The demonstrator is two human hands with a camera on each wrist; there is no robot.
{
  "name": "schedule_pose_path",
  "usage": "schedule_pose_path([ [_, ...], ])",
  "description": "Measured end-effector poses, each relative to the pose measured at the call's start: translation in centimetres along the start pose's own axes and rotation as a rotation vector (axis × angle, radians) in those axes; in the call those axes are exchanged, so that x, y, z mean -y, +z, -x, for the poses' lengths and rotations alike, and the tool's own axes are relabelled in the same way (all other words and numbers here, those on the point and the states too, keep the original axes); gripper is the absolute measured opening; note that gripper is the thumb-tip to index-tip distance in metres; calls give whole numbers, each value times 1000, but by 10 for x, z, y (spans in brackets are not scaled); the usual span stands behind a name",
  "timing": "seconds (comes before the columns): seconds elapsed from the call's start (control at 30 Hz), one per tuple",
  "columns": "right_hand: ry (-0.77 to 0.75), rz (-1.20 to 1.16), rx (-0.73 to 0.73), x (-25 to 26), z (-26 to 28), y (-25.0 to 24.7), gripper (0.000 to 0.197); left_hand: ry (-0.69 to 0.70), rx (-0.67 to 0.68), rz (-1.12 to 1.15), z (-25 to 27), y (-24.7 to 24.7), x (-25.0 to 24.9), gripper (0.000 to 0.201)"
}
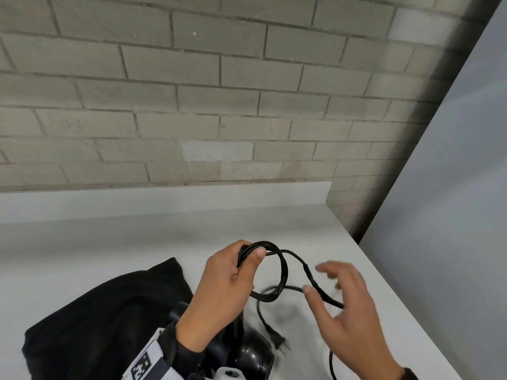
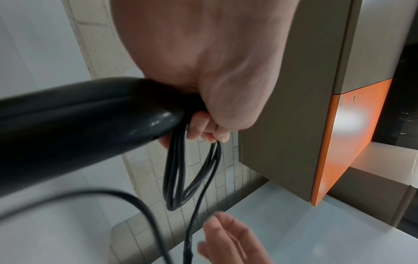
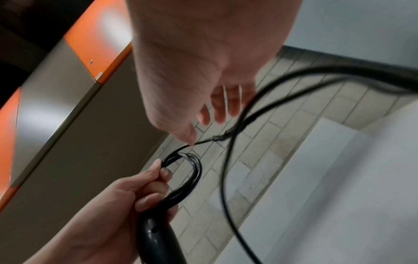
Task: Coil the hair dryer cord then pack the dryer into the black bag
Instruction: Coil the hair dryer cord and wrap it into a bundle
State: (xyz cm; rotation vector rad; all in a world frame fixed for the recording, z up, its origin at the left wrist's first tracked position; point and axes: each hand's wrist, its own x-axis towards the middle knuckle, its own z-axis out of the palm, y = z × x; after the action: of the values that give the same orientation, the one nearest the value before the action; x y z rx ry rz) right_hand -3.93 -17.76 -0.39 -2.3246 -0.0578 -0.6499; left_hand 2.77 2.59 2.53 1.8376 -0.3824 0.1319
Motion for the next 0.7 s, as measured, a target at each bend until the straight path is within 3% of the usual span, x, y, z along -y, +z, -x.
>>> schedule_pose_path([
  [0.07,-10,18,18,5,-13,9,35,13,-3,-8,0,0,1,32],
  [0.17,43,-125,172,14,-23,12,14,24,-21,-28,2,1,1,31],
  [0.23,-40,-139,94,17,-25,7,15,29,-11,-47,4,2,0,33],
  [0.3,-168,-17,11,24,-27,-7,7,50,20,-79,6,1,-2,36],
  [0.37,-309,131,-39,30,-33,-21,15,68,61,-99,6,0,-3,37],
  [0.5,-579,304,-38,51,-47,-40,16,52,138,-100,6,2,-6,47],
  [0.7,-633,239,73,80,-65,-33,20,196,165,-207,7,6,-6,29],
])
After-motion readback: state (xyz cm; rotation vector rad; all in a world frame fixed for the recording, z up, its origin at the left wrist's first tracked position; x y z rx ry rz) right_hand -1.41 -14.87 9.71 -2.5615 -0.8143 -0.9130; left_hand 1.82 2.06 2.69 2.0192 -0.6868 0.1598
